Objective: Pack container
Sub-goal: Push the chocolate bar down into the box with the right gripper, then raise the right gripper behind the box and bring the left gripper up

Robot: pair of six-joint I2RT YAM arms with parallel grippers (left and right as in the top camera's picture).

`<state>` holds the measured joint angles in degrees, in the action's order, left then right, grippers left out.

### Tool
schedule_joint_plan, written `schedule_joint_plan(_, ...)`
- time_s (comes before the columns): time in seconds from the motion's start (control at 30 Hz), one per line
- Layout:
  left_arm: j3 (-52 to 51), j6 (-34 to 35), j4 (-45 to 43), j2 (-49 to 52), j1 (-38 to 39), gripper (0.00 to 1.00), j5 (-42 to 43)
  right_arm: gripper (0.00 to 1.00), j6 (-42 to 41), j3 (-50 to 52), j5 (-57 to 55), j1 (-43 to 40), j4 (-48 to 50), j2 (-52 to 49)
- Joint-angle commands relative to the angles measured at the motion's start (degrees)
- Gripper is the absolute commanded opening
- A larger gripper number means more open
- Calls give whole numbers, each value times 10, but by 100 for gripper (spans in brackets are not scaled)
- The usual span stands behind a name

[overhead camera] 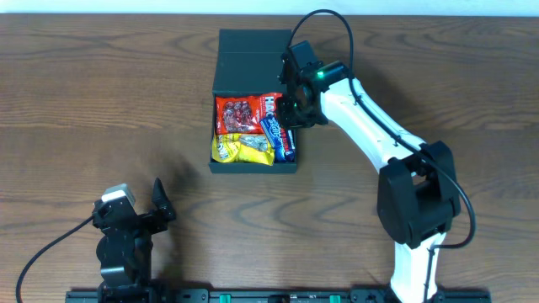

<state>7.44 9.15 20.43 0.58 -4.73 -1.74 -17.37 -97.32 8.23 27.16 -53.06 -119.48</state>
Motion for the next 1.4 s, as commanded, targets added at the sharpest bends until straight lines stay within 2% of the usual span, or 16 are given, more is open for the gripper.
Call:
schedule_joint_plan(0.0, -12, -6, 4, -3, -1, 95, -6, 19, 1, 15, -55, 10, -6, 2)
schedule_joint_plan(0.3, -12, -6, 4, -3, -1, 95, -6, 23, 19, 15, -85, 26, 4, -8)
schedule_joint_plan(0.47, -12, -6, 4, -3, -1, 95, -6, 29, 24, 9, -83, 27, 10, -10)
schedule_joint_plan(0.6, -12, -6, 4, -3, -1, 95, -6, 35, 28, -42, -78, 23, -8, -7)
schedule_joint_plan(0.77, -12, -6, 4, -3, -1, 95, -6, 36, 49, -130, -78, 22, -32, -7)
schedule_joint_plan(0.9, -12, -6, 4, -3, -1, 95, -6, 37, 68, -150, -78, 12, -17, -7)
schedule_joint_plan(0.97, -12, -6, 4, -3, -1, 95, -6, 33, 78, -150, -78, -3, -4, -7)
schedule_joint_plan(1.1, -12, -6, 4, -3, -1, 95, -6, 33, 85, -150, -75, -52, 35, -7)
schedule_joint_plan(1.23, -12, -6, 4, -3, -1, 95, -6, 36, 119, -150, 17, -131, 83, -19)
schedule_joint_plan(1.3, -12, -6, 4, -3, -1, 95, -6, 31, 119, -150, 59, -181, 99, -39)
schedule_joint_plan(1.33, -12, -6, 4, -3, -1, 95, -6, 8, 119, -150, 69, -195, 104, -49)
schedule_joint_plan(1.37, -12, -6, 4, -3, -1, 95, -6, 1, 119, -150, 76, -206, 107, -57)
